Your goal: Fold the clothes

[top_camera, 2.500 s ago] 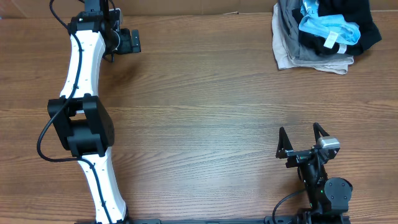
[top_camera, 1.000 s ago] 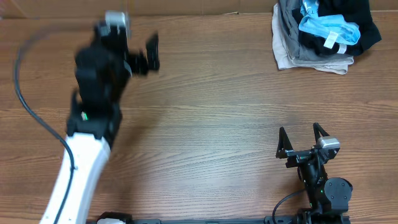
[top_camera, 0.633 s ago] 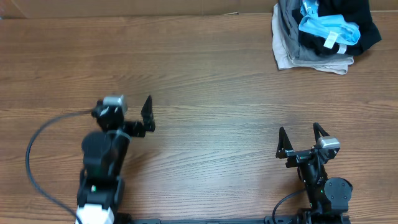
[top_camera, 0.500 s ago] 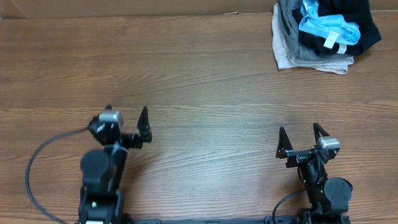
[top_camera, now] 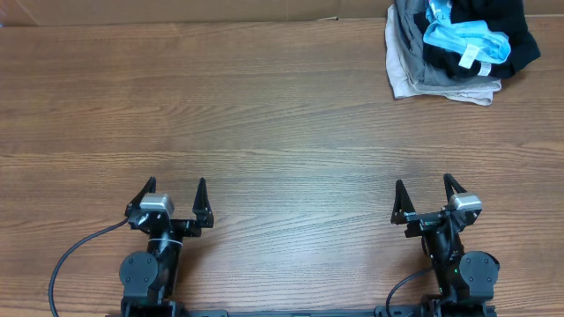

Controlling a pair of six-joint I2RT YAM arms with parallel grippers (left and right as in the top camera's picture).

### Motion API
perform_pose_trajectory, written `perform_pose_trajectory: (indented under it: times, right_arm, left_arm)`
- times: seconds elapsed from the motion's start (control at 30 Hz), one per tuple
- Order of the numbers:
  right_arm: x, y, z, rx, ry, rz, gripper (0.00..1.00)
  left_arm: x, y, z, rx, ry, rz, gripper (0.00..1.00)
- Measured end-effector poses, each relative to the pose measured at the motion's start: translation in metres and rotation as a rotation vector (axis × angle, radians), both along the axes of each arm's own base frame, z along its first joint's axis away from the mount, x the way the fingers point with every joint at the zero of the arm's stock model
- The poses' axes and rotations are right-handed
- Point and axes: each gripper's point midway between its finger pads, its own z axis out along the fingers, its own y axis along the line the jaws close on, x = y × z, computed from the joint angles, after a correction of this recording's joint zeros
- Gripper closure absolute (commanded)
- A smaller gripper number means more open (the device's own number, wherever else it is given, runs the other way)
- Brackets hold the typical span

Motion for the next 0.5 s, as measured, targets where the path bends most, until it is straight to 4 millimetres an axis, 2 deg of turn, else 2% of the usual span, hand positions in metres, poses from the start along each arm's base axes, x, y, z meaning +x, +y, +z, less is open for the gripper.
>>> perform_pose_trajectory:
  times: [0.13,0.3,0.5]
  right_arm:
    - [0.000,0.000,0.000,0.000,0.000,0.000,0.00]
    - [0.000,0.000,0.000,0.000,0.000,0.000,0.00]
    - [0.000,0.000,0.000,0.000,0.000,0.000,0.00]
  left_arm:
    - [-0.007,0.003,-0.021,0.002,0.078,0.013,0.00]
    - [-0.009,0.005,-0.010,0.002,0.030,0.024,0.00]
    - [-0.009,0.005,-0.010,0.002,0.028,0.024,0.00]
